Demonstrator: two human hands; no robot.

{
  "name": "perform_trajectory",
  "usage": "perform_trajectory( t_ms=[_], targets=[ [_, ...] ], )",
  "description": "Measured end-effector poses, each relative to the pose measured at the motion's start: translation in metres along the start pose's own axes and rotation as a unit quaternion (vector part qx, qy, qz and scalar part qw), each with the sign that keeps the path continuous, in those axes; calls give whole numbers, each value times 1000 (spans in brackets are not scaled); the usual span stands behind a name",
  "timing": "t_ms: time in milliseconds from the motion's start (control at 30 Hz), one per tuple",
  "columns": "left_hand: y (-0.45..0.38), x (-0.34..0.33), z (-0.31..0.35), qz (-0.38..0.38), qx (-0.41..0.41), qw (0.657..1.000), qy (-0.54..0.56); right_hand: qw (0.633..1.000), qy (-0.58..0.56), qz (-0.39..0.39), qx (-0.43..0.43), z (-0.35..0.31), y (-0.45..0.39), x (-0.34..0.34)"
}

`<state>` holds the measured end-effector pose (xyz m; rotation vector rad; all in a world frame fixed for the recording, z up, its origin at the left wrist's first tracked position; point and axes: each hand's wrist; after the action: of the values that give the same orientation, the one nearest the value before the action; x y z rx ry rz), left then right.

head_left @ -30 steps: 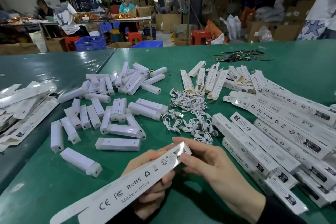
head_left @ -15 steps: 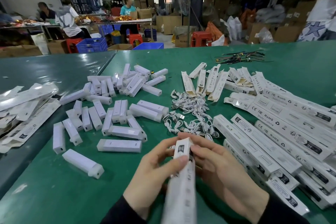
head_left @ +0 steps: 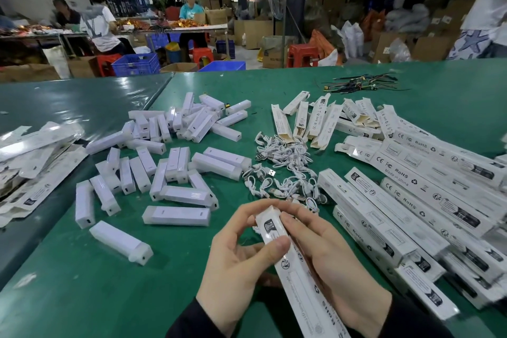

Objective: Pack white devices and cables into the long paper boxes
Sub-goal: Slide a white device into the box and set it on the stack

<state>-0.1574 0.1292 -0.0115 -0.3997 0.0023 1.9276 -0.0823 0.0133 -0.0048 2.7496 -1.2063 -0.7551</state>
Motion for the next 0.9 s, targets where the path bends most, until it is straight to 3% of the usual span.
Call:
perform_trajectory(
  t_ms=[333,500,567,633,700,767,800,867,900],
  targets=[
    [-1,-3,3,32,6,999,23,999,14,-49,17,2,-2,1],
    [-1,-6,-5,55,35,998,-8,999,4,29,13,-3,-10,6],
    [1,0,-6,38,-40,977,-204,998,10,66,-13,-7,-16,11],
    [3,8,-8,-11,-147,916,-374,995,-28,95,-25,-7,-21,16],
    [3,8,-7,-61,-249,872,-417,993,-35,112,-2,-6,-21,11],
    [1,6,-7,-58,-327,848,-412,994,7,105,25,-4,-20,-2],
    [0,5,-7,-26,-349,849,-395,995,32,92,31,-3,-21,-8],
    [-1,7,-2,77,-331,896,-284,981,176,65,47,-1,-27,-16],
    [-2,10,1,138,-294,922,-213,946,308,67,79,0,-32,-19]
  ],
)
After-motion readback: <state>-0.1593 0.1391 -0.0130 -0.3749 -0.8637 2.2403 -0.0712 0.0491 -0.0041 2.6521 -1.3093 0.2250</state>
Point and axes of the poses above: each hand's wrist, its own y-axis away from the middle knuckle, its own x-axis out of the back of the hand, z = x × y, and after that the axes turned 4 degrees about -x, right-handed
